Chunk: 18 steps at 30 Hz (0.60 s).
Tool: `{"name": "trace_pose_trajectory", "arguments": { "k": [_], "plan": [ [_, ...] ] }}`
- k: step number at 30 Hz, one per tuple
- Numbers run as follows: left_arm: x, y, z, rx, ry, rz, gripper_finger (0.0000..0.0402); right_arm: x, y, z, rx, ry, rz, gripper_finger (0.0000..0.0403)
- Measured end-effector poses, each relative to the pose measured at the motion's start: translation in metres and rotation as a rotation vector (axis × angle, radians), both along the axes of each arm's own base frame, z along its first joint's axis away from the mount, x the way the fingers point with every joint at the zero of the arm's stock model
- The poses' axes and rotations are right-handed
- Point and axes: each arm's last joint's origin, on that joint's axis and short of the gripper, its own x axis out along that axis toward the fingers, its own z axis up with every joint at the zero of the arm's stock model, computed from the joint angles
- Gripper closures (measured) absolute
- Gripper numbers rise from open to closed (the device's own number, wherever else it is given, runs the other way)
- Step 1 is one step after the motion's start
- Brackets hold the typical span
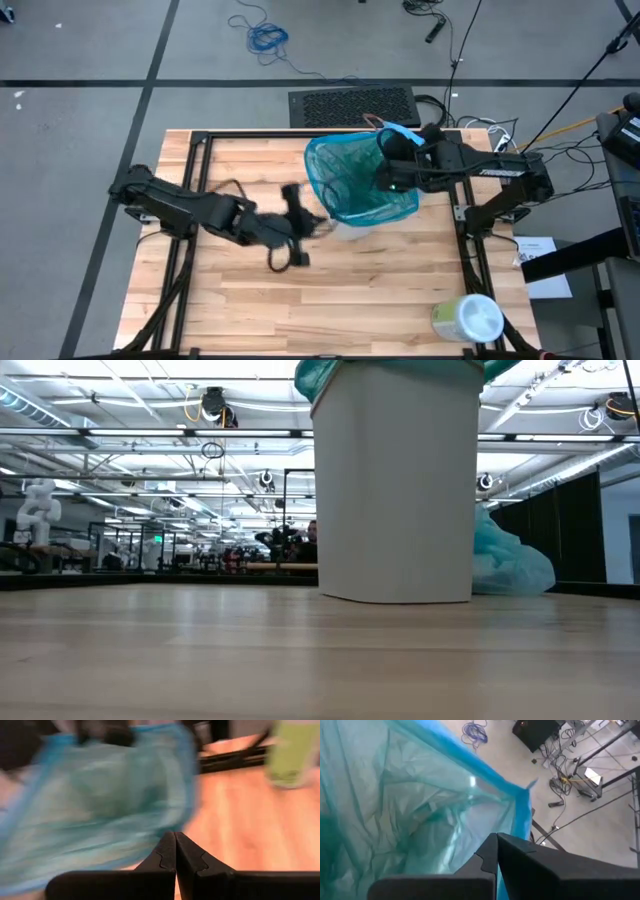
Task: Place trash/remove bag and relplace
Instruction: Insert a blue trash bag into the trash bin
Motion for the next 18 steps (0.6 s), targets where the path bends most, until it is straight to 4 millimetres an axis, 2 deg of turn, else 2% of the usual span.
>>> {"name": "trace_pose_trajectory", "arguments": {
  "k": [4,12,18],
  "plan": [
    [-0.012,0.035,0.014,0.044,-0.023,0.107,0.0402,0.006,-0.012,0.002,-0.003,-0.006,0.024,0.0403],
    [-0.01,0.113,0.007,-0.075,-0.037,0.134,0.0402,0.015,-0.037,0.007,-0.012,-0.004,0.072,0.0403],
    [-0.012,0.146,0.008,-0.091,-0.057,0.204,0.0402,0.013,-0.063,0.008,0.006,-0.001,0.057,0.0403]
  ]
}}
